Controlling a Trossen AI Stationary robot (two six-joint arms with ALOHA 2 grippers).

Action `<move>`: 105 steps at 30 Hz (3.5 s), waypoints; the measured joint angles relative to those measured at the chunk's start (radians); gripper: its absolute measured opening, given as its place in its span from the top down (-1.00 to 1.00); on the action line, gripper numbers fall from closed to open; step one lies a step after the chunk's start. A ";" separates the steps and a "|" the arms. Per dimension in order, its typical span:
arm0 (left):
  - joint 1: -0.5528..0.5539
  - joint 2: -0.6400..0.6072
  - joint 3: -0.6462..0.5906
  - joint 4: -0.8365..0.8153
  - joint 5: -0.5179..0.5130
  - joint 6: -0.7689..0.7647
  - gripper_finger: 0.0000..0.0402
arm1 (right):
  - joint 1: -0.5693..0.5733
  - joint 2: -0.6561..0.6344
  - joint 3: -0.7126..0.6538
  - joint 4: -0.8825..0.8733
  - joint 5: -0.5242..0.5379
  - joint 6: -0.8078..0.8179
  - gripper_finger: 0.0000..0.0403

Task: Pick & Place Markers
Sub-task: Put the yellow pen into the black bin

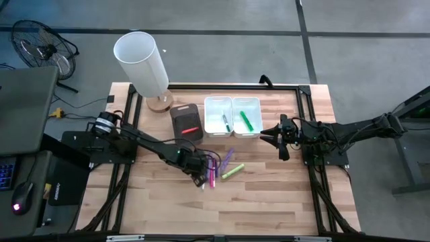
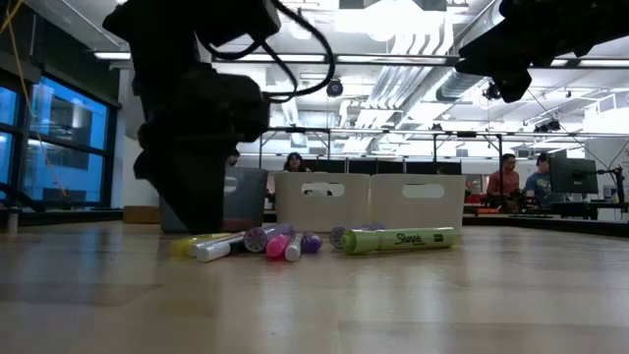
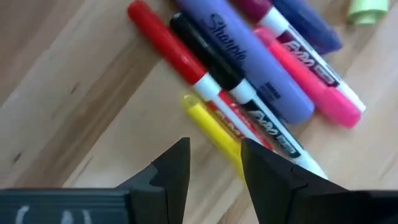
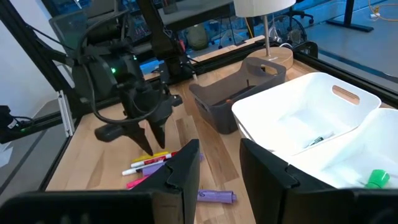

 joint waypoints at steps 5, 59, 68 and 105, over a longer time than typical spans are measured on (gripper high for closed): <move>0.000 0.039 0.004 0.019 0.002 -0.065 0.31 | 0.000 0.000 0.000 0.001 0.000 0.000 0.49; 0.012 0.023 0.083 -0.218 0.055 0.146 0.81 | 0.000 0.000 0.000 0.000 0.000 0.000 0.49; 0.013 -0.100 0.086 -0.262 0.019 0.151 0.81 | 0.000 0.000 0.000 0.000 0.000 0.000 0.49; 0.140 -0.455 0.087 -0.573 -0.366 0.083 0.81 | 0.000 0.000 0.000 0.000 0.000 0.000 0.49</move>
